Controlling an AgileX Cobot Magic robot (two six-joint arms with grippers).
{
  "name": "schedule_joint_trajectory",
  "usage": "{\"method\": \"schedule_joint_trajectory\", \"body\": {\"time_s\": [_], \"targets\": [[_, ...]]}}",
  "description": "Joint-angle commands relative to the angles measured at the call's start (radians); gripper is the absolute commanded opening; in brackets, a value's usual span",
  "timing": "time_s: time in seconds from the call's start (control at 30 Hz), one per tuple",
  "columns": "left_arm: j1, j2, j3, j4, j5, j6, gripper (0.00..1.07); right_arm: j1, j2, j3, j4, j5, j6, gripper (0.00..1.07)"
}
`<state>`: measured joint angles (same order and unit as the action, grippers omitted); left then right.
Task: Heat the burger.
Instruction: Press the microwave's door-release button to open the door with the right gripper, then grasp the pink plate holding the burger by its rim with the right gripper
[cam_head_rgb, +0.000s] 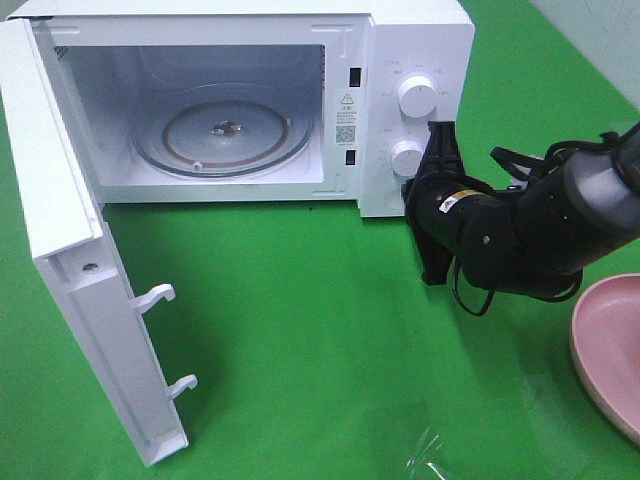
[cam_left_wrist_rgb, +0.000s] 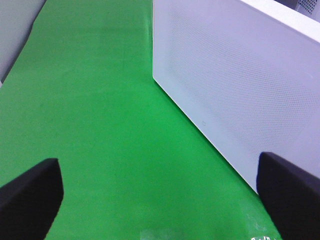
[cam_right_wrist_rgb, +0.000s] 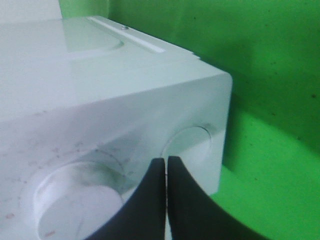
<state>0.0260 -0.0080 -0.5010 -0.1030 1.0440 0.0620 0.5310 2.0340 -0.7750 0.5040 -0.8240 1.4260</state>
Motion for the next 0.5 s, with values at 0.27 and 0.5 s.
{"method": "schedule_joint_trajectory", "body": {"time_s": [0.27, 0.5], "targets": [[0.001, -0.017, 0.002, -0.012, -0.002, 0.001, 0.98, -0.003, -0.105, 0.127, -0.113, 0.11, -0.025, 0.0], [0.001, -0.017, 0.002, -0.012, -0.002, 0.001, 0.98, -0.003, -0.187, 0.196, -0.162, 0.177, -0.11, 0.02]]}}
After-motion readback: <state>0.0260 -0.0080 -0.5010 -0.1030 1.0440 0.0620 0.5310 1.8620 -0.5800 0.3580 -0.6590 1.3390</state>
